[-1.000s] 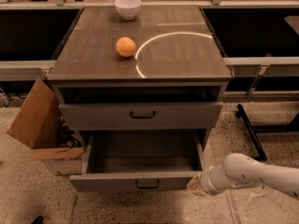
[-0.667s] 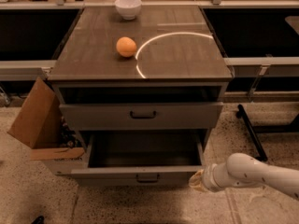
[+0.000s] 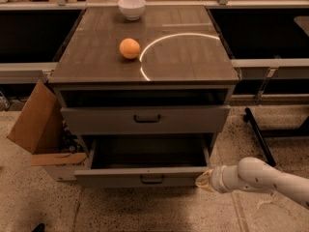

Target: Close middle drawer

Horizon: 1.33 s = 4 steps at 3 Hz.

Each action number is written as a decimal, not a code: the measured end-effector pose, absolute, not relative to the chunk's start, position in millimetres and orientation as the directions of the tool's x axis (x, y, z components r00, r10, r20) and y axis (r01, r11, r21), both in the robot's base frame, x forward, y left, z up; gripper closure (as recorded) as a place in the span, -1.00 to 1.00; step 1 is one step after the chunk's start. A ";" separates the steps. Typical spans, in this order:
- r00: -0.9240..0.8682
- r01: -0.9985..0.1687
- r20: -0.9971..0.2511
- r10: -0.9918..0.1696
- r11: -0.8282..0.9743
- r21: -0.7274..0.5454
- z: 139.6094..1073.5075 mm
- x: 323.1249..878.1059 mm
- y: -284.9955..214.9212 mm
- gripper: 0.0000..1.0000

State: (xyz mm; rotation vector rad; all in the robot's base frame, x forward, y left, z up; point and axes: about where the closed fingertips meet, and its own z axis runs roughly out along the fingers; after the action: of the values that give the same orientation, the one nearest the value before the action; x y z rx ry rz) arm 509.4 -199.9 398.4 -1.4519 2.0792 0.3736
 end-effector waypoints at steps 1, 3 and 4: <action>-0.242 -0.908 -0.621 -0.745 0.399 -0.125 398.8 528.5 -205.7 1.00; -0.219 -0.871 -0.690 -0.690 0.458 -0.181 396.7 580.7 -216.7 1.00; -0.206 -0.861 -0.715 -0.668 0.471 -0.191 393.6 604.9 -218.4 1.00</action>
Offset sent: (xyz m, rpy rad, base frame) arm 0.0977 -0.0341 0.0009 0.1084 -0.2034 -0.1409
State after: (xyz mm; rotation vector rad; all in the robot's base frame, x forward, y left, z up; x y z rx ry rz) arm 604.9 -218.4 393.6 -1.2705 1.9523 0.3200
